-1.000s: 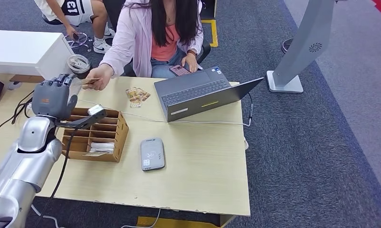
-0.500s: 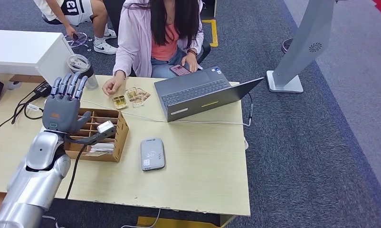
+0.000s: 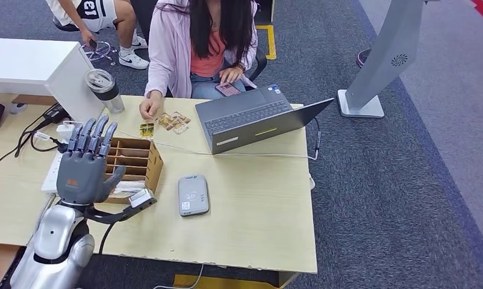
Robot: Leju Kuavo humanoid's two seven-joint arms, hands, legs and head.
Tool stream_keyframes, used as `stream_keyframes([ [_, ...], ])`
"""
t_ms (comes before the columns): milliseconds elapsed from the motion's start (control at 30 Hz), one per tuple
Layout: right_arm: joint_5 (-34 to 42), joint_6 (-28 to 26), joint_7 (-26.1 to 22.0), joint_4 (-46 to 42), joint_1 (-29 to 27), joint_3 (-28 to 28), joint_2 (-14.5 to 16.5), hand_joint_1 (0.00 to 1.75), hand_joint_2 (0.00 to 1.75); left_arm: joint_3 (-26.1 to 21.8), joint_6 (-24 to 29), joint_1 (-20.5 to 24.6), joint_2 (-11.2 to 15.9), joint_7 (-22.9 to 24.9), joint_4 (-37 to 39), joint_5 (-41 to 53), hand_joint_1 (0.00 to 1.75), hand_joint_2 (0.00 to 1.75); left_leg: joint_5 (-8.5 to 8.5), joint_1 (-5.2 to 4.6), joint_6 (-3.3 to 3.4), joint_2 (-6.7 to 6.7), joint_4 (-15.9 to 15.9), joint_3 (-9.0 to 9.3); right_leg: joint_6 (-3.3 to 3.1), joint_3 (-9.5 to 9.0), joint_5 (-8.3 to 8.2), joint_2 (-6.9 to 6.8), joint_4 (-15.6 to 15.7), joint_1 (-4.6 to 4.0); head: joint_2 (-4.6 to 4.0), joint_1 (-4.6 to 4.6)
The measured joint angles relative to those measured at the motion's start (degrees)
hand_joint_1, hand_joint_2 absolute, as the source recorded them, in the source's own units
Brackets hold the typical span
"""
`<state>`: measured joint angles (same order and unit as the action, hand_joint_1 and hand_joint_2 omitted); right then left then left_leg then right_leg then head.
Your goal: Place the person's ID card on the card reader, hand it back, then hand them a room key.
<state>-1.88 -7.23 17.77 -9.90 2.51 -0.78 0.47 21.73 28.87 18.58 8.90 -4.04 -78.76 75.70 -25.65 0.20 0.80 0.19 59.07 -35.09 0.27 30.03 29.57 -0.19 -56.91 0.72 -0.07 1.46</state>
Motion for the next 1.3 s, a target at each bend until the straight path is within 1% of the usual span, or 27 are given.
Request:
stream_keyframes([
  [100, 0.32, -0.31, -0.18, 0.00, -0.01, 0.46, 0.08, 0.00, 1.75, 1.29, -1.93, -3.08, -0.02, 0.79, -2.82, 0.62, 0.00, 1.75, -0.01, -0.01, 0.01, 0.00, 0.00, -0.02, 0.01, 0.02, 0.01, -0.01, 0.02, 0.01, 0.00, 0.00],
  [233, 0.92, -0.49, -0.51, 0.00, -0.07, 1.34, 0.31, 0.00, 1.75, 3.80, -7.94, -6.05, -0.02, 2.36, -4.19, 0.32, 0.00, 1.75, -0.04, -0.01, 0.00, 0.00, 0.00, -0.03, 0.01, 0.05, 0.01, -0.01, 0.03, 0.01, 0.00, -0.01],
  [433, 1.16, -0.72, -0.52, 0.00, -0.22, 1.97, 0.53, 0.00, 1.75, 5.61, -13.64, -7.67, 0.00, 3.84, -4.34, -1.17, 0.00, 1.75, -0.03, 0.00, 0.00, -0.01, 0.00, -0.03, 0.01, 0.06, 0.00, -0.02, 0.01, 0.00, 0.00, -0.01],
  [533, 1.15, -0.91, -0.51, 0.00, -0.29, 2.40, 0.58, 0.00, 1.75, 6.10, -15.44, -8.53, 0.00, 4.40, -4.23, -2.19, 0.00, 1.75, -0.02, 0.00, -0.01, -0.01, 0.00, -0.04, 0.00, 0.05, 0.00, -0.01, 0.01, 0.00, 0.00, 0.00],
  [733, 0.91, -0.92, -0.51, 0.00, -0.34, 2.79, 0.62, 0.00, 1.75, 6.20, -16.93, -9.39, 0.04, 5.94, -3.71, -4.10, 0.00, 1.75, -0.02, 0.00, 0.00, -0.01, 0.00, -0.07, 0.00, 0.08, 0.00, -0.02, 0.02, 0.00, 0.00, 0.00],
  [900, 0.34, -0.53, -0.46, 0.00, -0.37, 2.81, 0.62, 0.00, 1.75, 5.83, -17.75, -8.55, 0.27, 7.40, -2.46, -5.12, 0.00, 1.75, -0.01, 0.00, 0.00, -0.01, 0.00, -0.07, 0.00, 0.08, 0.00, -0.02, 0.01, 0.00, 0.00, 0.00],
  [1300, -0.88, 0.01, -0.06, 0.00, -0.43, 2.82, 0.60, 0.00, 1.75, 1.71, -17.76, -5.94, 0.39, 9.23, 2.54, -6.14, 0.00, 1.75, 0.00, 0.00, 0.00, -0.01, 0.00, -0.08, 0.00, 0.08, 0.00, -0.02, 0.01, 0.00, 0.00, 0.00],
])
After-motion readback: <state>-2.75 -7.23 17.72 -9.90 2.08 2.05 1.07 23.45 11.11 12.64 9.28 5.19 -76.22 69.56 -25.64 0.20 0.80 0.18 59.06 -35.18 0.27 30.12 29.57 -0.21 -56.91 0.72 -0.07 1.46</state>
